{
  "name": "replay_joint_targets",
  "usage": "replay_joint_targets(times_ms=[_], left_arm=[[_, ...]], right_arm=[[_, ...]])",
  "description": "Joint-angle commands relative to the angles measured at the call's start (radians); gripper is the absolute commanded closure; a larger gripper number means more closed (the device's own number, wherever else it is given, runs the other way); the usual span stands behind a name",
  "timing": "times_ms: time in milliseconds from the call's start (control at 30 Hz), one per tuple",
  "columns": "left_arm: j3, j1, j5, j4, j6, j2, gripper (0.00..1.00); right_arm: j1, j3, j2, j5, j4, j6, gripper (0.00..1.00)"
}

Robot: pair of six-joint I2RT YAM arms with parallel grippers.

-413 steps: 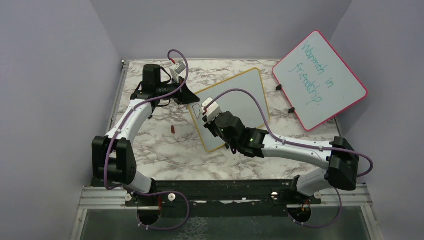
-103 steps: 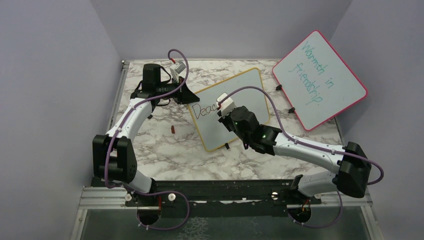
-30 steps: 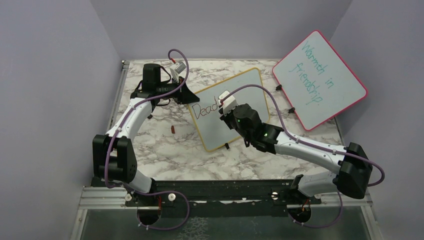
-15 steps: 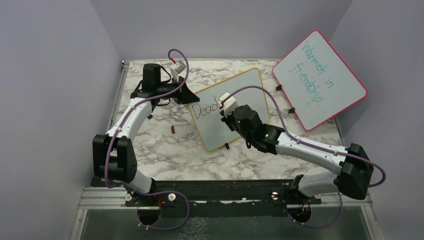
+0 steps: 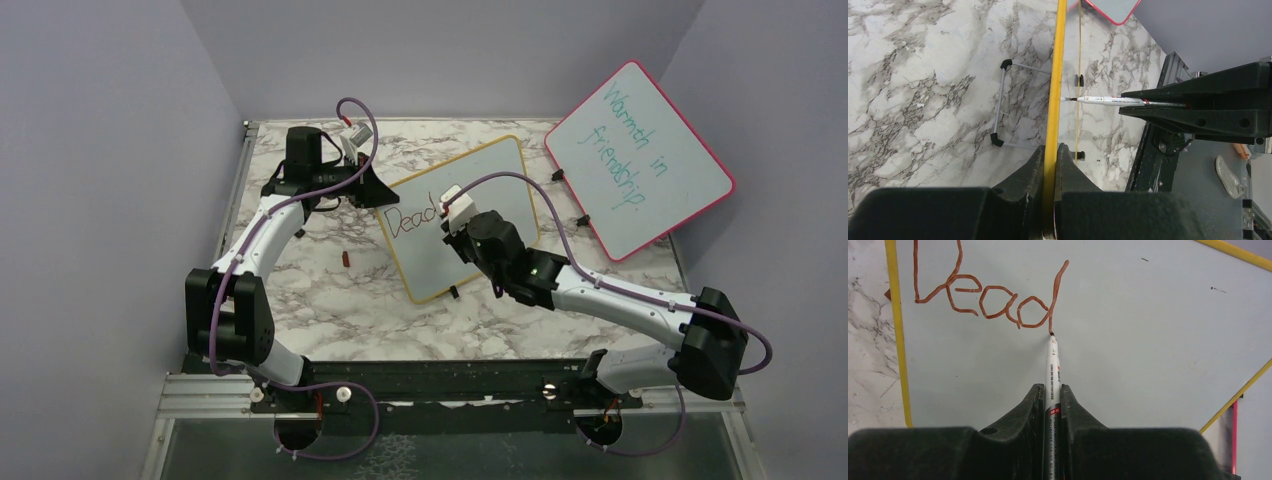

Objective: Write a sentence on the whiteboard

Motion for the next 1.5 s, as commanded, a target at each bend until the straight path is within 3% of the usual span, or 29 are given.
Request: replay_joint_targets(times_ms=[0, 600, 1467], left_arm=[[-0.02, 0.007, -0.185, -0.065, 0.105, 0.052, 1.0], [-0.02, 0.008, -0.186, -0.067, 0.107, 0.052, 1.0], [-0.015, 0.008, -0.183, -0.073, 0.111, 0.061, 1.0]], right_arm=[[-0.008, -0.023, -0.015, 0.05, -0.011, 0.007, 1.0], [-0.045, -0.038, -0.09, 0.007, 0.083, -0.028, 1.0], [-0.118, -0.015, -0.023, -0.068, 0.106, -0.022, 0.99]])
